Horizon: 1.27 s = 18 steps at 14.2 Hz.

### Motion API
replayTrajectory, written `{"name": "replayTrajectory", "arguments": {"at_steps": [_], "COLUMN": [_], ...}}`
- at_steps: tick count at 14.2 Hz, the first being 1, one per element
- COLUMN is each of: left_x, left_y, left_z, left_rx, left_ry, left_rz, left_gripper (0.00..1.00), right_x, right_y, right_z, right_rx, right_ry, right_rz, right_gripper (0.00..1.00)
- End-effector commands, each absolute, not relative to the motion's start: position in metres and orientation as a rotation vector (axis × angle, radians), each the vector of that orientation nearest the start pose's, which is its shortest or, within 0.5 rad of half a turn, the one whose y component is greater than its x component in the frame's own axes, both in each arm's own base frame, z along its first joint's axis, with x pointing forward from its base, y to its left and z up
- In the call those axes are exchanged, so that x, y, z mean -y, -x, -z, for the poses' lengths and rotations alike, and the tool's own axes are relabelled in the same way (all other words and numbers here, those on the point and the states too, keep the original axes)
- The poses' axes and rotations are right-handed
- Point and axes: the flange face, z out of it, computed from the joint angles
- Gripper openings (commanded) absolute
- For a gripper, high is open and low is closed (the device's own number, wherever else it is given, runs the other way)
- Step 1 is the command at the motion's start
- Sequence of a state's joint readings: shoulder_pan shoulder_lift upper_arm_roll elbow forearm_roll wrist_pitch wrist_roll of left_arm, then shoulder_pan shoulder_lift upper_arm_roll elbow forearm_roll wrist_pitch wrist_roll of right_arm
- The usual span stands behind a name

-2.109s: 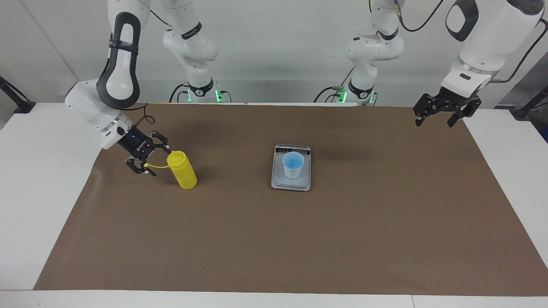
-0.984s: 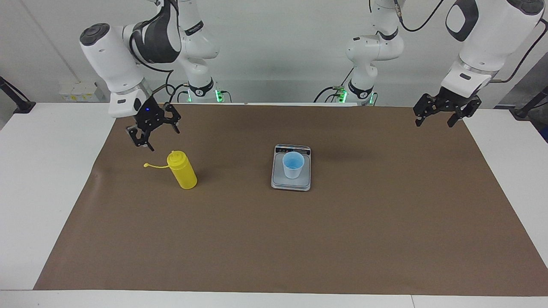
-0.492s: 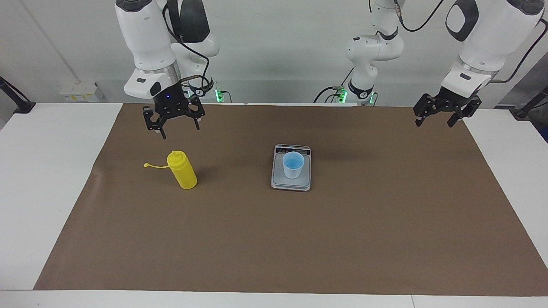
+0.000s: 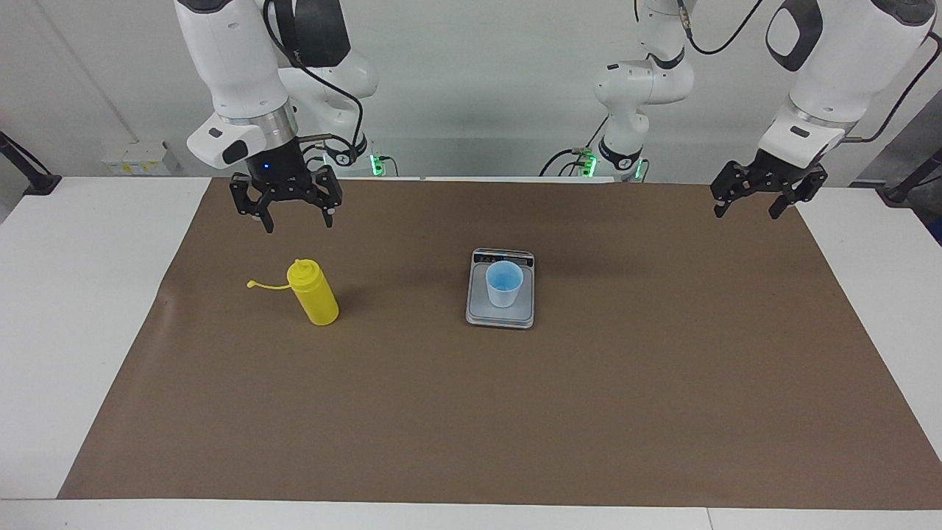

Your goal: Pour seasoning into cup on scale with both arms

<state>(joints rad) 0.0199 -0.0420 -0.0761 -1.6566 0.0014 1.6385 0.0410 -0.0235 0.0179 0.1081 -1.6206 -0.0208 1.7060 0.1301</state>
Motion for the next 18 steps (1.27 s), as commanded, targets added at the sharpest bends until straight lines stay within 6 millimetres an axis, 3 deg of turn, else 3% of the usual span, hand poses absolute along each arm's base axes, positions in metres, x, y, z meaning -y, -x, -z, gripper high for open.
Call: {"name": "replayTrajectory", "arguments": {"at_steps": [1,4,18], "left_x": [0.028,0.028,0.037], "left_y": [-0.537,-0.537,-0.538], "left_z": [-0.613,-0.613,-0.614], "left_rx": [-0.148,-0.148,-0.17], "left_ry": [3.145,3.145,3.143], "left_rz": [0.041,0.041,0.062], "left_gripper": [1.0,1.0,1.0], "right_x": [-0.039,-0.042,-0.043], "right_y": [-0.561,-0.551,-0.545], "right_z": [-0.602,-0.598,-0.603], "right_rx": [-0.135,-0.23,-0.215], "right_ry": [3.154,3.154,3.125], "right_rz": [0.059,0.022,-0.029], "right_gripper": [1.0,1.0,1.0]}}
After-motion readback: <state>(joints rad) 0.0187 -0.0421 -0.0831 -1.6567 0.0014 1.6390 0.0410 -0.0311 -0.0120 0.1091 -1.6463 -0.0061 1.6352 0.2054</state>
